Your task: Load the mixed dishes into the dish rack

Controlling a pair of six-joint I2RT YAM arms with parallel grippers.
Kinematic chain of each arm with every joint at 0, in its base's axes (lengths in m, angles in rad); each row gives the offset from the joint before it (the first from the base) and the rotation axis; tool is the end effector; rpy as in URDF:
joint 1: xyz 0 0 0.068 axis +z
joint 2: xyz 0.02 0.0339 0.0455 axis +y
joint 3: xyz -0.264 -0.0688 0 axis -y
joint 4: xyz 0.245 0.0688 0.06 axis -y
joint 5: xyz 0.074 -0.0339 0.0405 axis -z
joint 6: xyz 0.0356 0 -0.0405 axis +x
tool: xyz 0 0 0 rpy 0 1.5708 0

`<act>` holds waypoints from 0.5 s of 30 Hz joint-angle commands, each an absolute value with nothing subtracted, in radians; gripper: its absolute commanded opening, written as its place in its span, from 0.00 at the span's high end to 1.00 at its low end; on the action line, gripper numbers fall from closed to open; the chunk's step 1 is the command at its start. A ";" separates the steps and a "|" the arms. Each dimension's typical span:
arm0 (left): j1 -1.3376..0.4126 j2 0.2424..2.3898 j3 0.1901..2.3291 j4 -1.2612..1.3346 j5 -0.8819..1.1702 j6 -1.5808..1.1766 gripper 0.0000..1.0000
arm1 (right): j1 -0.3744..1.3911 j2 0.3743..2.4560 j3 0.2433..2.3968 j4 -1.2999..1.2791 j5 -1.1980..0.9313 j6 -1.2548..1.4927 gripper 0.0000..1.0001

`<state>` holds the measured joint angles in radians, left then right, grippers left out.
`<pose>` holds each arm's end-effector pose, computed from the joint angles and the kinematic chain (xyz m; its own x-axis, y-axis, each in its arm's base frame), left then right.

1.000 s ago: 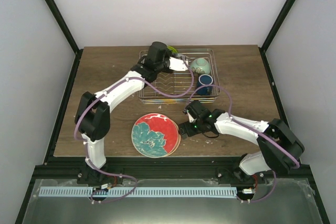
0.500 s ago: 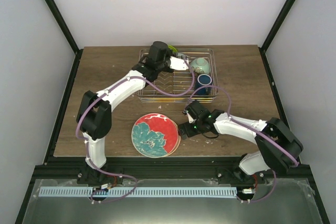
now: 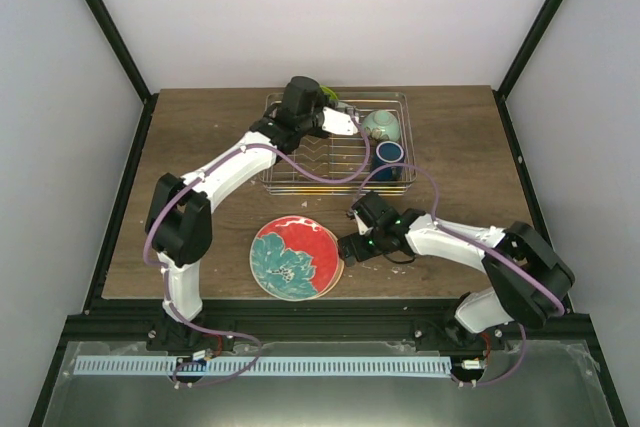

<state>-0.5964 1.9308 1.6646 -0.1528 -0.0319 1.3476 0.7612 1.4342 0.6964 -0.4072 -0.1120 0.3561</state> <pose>0.3856 -0.2604 0.3094 0.4494 0.8730 -0.1895 0.4472 -0.0362 0.8937 0.1789 0.1759 0.1550 -0.8686 -0.3491 -0.3516 -0.4439 0.8635 0.2394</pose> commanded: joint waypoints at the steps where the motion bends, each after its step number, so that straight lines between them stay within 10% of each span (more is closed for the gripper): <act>1: -0.597 1.868 1.706 -0.099 -0.037 1.400 1.00 | 0.752 1.455 0.686 -0.395 -0.114 0.359 0.00; 15: -0.628 1.830 1.701 -0.092 -0.057 1.419 1.00 | 0.751 1.462 0.671 -0.376 -0.126 0.358 0.00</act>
